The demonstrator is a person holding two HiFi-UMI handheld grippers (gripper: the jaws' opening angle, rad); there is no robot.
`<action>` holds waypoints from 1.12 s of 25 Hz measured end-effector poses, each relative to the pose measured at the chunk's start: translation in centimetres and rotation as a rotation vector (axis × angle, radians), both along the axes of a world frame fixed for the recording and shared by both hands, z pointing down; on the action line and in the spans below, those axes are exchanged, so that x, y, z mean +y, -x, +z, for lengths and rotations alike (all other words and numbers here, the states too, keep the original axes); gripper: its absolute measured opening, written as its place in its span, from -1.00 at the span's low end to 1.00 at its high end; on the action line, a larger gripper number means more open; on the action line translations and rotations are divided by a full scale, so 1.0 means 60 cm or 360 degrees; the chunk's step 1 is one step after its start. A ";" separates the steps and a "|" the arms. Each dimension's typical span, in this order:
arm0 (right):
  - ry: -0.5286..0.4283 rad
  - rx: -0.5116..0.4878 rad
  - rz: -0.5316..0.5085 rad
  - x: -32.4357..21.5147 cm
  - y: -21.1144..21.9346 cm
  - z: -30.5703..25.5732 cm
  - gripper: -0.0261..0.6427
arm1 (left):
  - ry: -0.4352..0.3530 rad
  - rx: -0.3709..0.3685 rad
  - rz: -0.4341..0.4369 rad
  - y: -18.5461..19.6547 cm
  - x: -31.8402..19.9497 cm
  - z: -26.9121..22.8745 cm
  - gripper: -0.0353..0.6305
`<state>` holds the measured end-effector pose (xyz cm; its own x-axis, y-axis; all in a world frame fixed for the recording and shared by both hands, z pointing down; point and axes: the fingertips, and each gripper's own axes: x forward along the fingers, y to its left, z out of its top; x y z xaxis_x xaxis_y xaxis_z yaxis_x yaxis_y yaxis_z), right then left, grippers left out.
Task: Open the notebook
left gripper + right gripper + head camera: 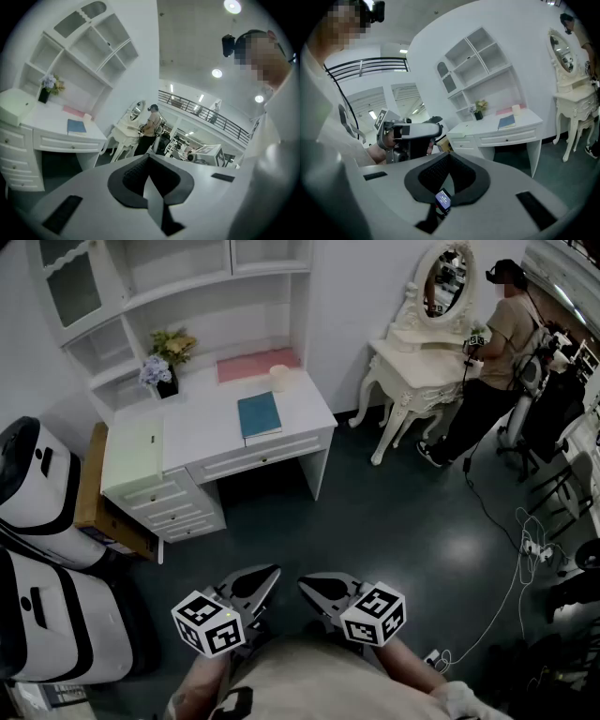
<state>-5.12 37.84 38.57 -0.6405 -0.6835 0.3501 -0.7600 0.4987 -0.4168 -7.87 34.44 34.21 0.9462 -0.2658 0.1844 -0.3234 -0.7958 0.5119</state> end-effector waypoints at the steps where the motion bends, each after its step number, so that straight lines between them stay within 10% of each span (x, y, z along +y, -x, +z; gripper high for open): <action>1: -0.0016 0.0008 0.0006 0.004 -0.006 -0.006 -0.85 | -0.0048 0.0001 -0.0004 -0.008 0.003 -0.009 -0.85; 10: -0.0326 0.0389 0.0074 0.007 -0.084 -0.099 -0.85 | -0.0220 0.0137 0.0087 -0.110 0.013 -0.073 -0.85; 20: -0.0478 0.0466 0.0352 0.031 -0.209 -0.167 -0.85 | -0.0218 0.0059 0.0166 -0.211 0.040 -0.078 -0.85; 28: -0.0466 0.0382 0.0207 0.041 -0.204 -0.164 -0.85 | -0.0161 0.0033 0.0127 -0.219 0.045 -0.065 -0.85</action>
